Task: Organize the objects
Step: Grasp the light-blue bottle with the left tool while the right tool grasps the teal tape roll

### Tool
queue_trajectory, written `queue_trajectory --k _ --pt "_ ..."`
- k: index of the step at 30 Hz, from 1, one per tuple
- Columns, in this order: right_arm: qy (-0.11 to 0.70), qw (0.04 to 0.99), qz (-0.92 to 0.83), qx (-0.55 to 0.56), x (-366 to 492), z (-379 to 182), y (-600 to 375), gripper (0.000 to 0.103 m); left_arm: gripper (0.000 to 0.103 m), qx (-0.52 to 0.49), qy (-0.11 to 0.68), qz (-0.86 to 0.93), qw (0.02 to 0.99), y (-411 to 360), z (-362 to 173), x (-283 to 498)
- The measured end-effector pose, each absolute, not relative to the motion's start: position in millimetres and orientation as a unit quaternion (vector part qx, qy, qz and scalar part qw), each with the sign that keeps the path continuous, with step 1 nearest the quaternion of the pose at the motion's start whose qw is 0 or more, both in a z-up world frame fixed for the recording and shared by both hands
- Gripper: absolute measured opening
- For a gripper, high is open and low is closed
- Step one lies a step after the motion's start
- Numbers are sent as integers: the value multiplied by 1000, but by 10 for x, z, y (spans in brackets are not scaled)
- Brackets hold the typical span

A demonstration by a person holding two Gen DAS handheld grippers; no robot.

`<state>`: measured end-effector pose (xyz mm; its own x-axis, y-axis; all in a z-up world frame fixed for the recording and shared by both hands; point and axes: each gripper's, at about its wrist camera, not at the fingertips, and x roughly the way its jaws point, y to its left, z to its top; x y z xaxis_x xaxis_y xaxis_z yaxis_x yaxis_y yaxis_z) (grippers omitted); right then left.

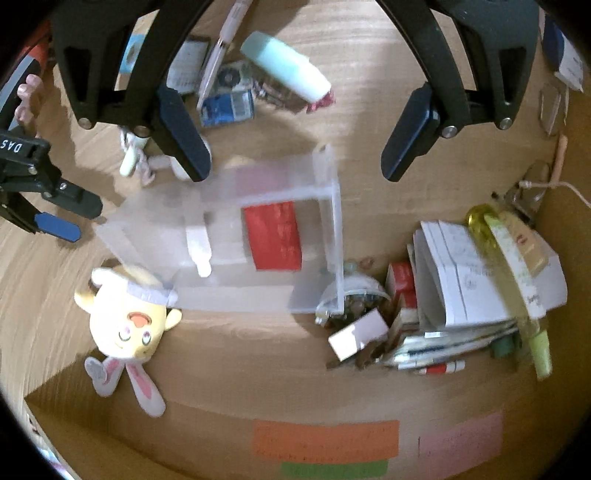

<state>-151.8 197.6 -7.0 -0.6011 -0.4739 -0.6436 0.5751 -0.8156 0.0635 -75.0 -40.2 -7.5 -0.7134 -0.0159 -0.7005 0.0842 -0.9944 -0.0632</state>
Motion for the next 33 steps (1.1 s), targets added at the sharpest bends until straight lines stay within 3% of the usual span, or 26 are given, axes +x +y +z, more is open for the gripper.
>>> queue_trajectory --k 25,31,33 --pt "46 360 -836 411 -727 -616 2013 81 94 446 72 -891 45 -403 -696 -496" --pt "70 369 -826 419 -593 -752 1915 79 83 437 73 -895 46 -416 -683 -465" --pt "71 372 -823 423 -590 -780 1900 72 77 438 78 -895 41 -426 -681 -449"
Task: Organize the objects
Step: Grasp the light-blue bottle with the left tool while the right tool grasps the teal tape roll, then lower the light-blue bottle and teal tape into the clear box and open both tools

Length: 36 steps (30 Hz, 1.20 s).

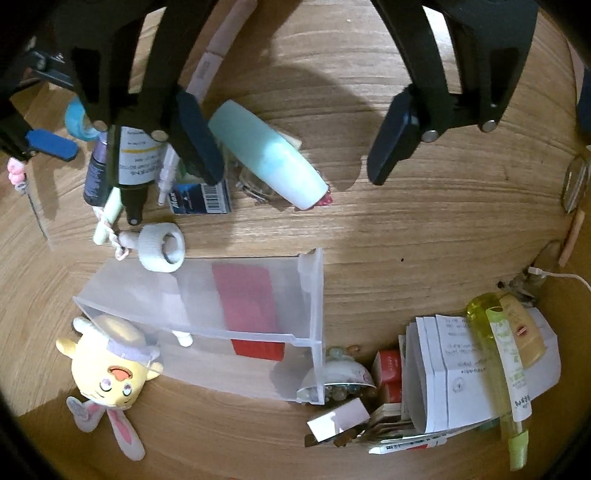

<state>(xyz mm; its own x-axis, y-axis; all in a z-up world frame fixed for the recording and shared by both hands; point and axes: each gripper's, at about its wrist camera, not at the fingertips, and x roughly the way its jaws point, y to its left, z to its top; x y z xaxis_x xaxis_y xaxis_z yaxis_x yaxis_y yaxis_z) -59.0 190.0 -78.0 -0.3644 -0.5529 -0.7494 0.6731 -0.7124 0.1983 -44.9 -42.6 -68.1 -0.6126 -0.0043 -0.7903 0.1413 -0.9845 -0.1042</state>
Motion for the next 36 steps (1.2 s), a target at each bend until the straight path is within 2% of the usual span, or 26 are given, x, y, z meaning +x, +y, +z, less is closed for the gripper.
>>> queue_trajectory --k 2,6,8,11,14,20,28,36 --pt "73 376 -819 428 -589 -805 1893 62 72 439 88 -893 38 -443 -685 -434" --pt "63 380 -813 437 -603 -838 1926 42 53 448 95 -888 29 -433 -727 -411" --pt "60 378 -814 437 -604 -841 1951 39 49 446 85 -891 31 -402 -726 -396" --pt "60 369 -822 430 -603 -835 1980 39 40 447 84 -890 20 -373 -721 -400" --pt "61 359 -828 426 -621 -834 2022 39 37 445 77 -892 20 -360 -712 -418" --pt "57 341 -840 418 -662 -820 2136 38 24 445 74 -892 9 -348 -701 -454" --pt "48 324 -859 393 -711 -659 2274 38 24 429 68 -900 20 -355 -597 -400" --pt "42 312 -877 363 -801 -432 2336 38 24 391 75 -917 22 -407 -277 -364"
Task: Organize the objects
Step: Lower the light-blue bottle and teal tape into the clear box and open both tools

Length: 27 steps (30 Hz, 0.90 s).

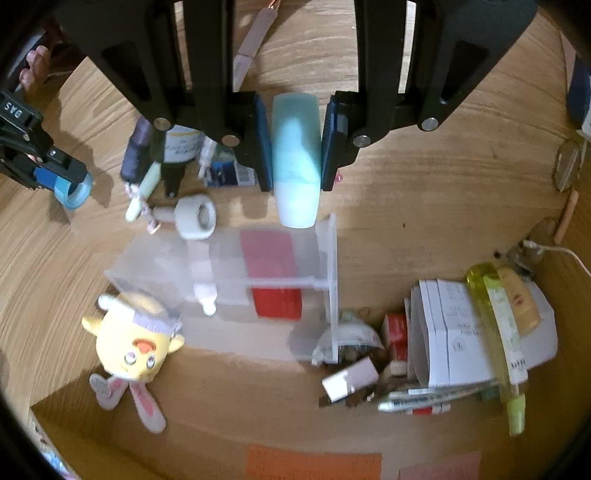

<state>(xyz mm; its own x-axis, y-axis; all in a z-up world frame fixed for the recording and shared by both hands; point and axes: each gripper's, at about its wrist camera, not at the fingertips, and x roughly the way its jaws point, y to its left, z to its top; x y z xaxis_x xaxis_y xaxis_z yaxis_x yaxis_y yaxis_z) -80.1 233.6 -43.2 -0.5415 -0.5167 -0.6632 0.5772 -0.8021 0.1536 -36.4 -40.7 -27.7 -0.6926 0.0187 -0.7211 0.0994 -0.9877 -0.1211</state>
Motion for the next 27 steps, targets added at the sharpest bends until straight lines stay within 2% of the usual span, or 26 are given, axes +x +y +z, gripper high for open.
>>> queue_trajectory --k 16,27 --pt "45 302 -901 307 -1085 -65 2255 38 24 320 76 -944 13 -349 227 -464" --pt "45 300 -912 278 -1400 147 2098 38 24 304 82 -949 12 -381 356 -679"
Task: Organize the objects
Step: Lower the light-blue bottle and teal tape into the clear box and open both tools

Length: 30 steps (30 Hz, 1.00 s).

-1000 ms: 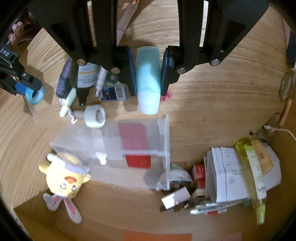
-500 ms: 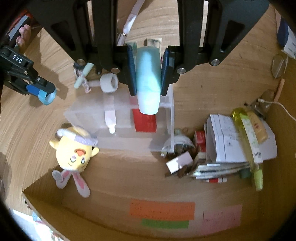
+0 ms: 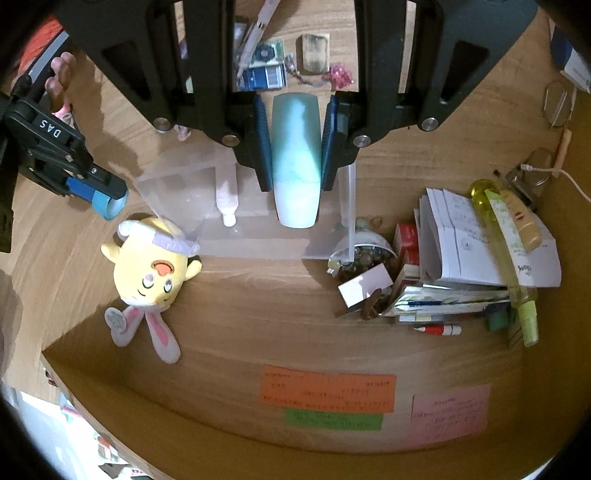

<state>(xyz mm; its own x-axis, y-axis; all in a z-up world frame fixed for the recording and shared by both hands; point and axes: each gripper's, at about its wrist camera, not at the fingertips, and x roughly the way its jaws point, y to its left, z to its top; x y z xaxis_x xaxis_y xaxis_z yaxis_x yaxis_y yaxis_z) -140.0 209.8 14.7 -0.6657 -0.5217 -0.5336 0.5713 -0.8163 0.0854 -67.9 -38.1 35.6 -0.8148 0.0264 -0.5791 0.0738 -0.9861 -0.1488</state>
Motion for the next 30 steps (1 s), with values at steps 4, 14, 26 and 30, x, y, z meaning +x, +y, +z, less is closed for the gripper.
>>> queue_trajectory --k 4,14,26,30 --pt "46 297 -914 274 -1523 179 2031 38 24 303 84 -949 14 -416 372 -782" --pt "67 286 -914 282 -1825 166 1794 38 24 317 86 -944 20 -472 313 -1133" --pt "72 282 -897 334 -2088 -168 1654 38 24 364 83 -928 18 -488 -11 -1509" --pt "73 282 -893 345 -2132 -229 1629 38 24 375 78 -924 14 -456 -83 -1582"
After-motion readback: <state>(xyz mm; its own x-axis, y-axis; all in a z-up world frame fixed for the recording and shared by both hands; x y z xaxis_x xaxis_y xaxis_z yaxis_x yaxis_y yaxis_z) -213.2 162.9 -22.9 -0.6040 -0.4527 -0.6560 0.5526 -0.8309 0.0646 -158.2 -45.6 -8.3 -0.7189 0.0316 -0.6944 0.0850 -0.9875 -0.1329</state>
